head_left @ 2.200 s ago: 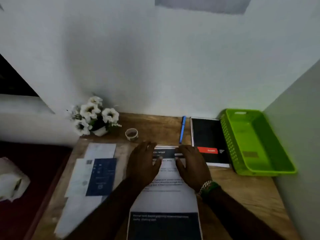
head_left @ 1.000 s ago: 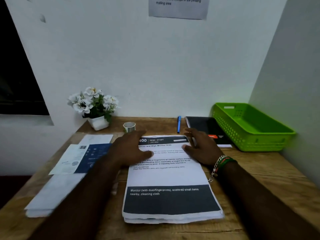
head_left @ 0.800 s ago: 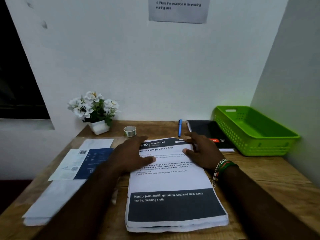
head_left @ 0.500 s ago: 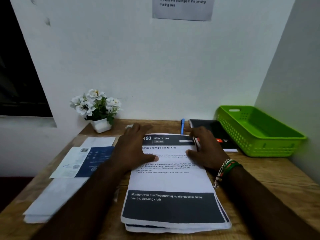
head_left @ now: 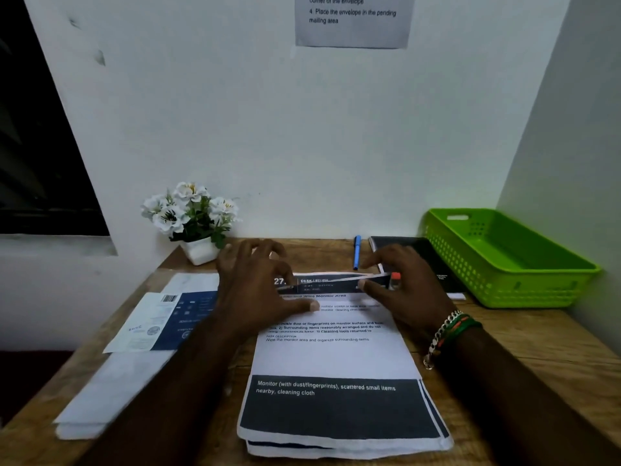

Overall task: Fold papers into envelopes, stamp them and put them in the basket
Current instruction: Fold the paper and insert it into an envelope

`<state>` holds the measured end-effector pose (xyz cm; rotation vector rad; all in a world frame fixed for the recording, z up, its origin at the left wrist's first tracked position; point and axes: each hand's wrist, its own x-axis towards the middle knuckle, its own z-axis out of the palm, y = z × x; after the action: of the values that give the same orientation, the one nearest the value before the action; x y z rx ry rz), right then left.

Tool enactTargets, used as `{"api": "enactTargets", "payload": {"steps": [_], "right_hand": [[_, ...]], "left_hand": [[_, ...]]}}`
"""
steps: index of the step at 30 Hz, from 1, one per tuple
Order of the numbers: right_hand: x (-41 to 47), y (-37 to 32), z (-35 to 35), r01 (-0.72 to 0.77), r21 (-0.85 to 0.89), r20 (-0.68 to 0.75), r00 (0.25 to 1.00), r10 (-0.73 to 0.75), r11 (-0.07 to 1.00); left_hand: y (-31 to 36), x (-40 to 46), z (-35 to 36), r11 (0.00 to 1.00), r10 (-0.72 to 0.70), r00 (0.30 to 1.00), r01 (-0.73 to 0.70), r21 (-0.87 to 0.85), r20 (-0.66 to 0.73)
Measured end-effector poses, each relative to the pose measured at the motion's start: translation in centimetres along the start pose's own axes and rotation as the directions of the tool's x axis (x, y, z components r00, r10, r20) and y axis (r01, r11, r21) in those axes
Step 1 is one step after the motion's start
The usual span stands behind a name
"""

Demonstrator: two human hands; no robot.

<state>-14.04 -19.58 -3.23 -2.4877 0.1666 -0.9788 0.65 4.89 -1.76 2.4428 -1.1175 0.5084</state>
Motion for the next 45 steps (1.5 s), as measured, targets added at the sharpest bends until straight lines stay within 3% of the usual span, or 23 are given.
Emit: {"api": "enactTargets", "payload": {"steps": [3,6,11,13,16,20,28,31,36,41,45], "right_hand": [[-0.1,-0.4,-0.2,-0.006,0.057,-0.012,1.000,0.006,0.998],[-0.1,-1.2,-0.5,-0.063,0.153,0.072,0.996,0.052,0.986],[-0.4,-1.0,-0.1,-0.140,-0.098,0.354,0.920,0.166,0.985],[-0.5,-1.2,0.1,-0.133,-0.094,0.344,0.926,0.158,0.987],[-0.6,-2.2,1.1,-0.005,-0.063,0.318,0.948,0.025,0.998],[-0.9,-4.0,3.1,0.071,-0.068,0.428,0.903,-0.035,0.995],[-0.4,-2.1,-0.3,-0.128,-0.289,0.333,0.916,0.225,0.949],[-0.3,-2.0,-0.4,-0.089,-0.350,0.298,0.933,0.201,0.933],[-0.8,-3.4,2.0,0.031,-0.167,0.379,0.925,0.035,0.986],[-0.6,-2.9,2.5,0.018,-0.119,0.396,0.918,0.031,0.993],[-0.9,-2.5,2.4,0.016,-0.085,0.382,0.924,0.018,0.996]], "left_hand": [[0.3,0.2,0.2,0.996,-0.012,1.000,0.012,-0.094,0.003],[0.7,0.0,0.3,0.975,0.006,0.998,0.008,-0.222,0.063],[1.2,-0.7,0.9,0.980,0.055,0.955,0.004,-0.199,0.291],[1.3,-0.8,0.9,0.978,0.057,0.951,0.007,-0.206,0.304],[1.6,-0.7,1.2,0.981,0.064,0.956,-0.008,-0.192,0.287],[1.9,-0.6,2.1,0.969,0.088,0.951,-0.013,-0.247,0.296],[1.2,-0.6,3.1,0.945,0.030,0.957,0.067,-0.320,0.288],[1.3,-0.5,2.8,0.946,0.038,0.957,0.057,-0.318,0.286],[2.5,-0.3,2.4,0.968,0.060,0.957,0.014,-0.251,0.284],[3.6,-0.5,2.7,0.972,0.099,0.954,-0.032,-0.233,0.284],[2.3,-0.3,1.7,0.979,-0.033,0.959,0.087,-0.182,0.282]]}}
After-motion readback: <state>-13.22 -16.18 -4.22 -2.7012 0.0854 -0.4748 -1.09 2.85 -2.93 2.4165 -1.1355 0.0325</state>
